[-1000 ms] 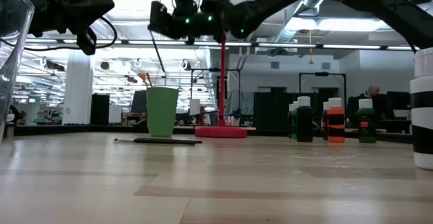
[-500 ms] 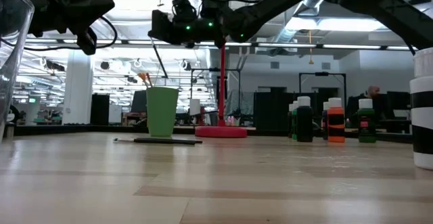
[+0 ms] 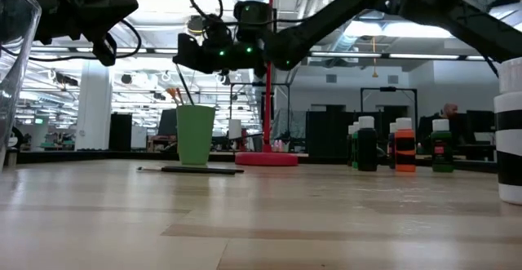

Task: Pick & Place Paint Supplies
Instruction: Put the silver paint brush into the green cup, then put the orange paint brush into the green cup

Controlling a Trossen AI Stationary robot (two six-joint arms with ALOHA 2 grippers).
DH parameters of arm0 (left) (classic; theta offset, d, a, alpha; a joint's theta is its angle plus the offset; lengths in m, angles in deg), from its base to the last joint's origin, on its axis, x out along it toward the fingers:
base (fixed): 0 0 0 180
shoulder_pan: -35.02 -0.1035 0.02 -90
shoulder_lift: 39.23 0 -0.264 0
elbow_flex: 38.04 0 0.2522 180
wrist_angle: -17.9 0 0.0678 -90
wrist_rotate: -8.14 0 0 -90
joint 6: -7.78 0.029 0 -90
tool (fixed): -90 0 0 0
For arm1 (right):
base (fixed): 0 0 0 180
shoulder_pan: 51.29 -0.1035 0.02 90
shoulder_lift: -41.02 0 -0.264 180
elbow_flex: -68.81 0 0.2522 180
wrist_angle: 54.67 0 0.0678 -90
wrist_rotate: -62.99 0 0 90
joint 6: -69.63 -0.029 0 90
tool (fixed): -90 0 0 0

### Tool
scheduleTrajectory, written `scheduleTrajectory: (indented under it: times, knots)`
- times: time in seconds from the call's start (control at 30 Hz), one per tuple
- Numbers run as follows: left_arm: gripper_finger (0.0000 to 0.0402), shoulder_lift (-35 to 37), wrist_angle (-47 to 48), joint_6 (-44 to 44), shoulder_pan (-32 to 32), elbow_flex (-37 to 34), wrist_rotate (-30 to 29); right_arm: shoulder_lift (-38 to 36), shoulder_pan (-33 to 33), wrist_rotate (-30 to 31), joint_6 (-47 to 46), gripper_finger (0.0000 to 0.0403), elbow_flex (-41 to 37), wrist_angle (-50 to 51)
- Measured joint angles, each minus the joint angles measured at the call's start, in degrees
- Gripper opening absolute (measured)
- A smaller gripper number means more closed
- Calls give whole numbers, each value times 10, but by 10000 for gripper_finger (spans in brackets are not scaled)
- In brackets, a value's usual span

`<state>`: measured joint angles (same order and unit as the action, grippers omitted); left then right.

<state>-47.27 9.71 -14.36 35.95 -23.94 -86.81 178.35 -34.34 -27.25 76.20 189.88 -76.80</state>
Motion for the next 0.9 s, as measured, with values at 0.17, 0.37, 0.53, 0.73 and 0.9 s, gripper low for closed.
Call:
scheduleTrajectory:
  times: [0.17, 0.37, 0.53, 0.73, 0.9]
  knots:
    - [1, 0, -1, 0, 0, 0, 0, -2, 0, 0, 0, 0, 2, -8]
    - [1, 0, -2, 0, 0, 0, 0, -2, 0, 0, -1, 6, 2, 9]
    - [1, 0, -3, 0, 0, 0, 1, -2, -1, 0, -2, 22, 2, 41]
    - [1, 0, -4, 0, 0, 0, 1, -6, 0, 1, -2, 58, 2, 54]
    - [1, 0, -5, 0, 0, 0, 2, -56, -2, 2, 12, 95, 1, 145]
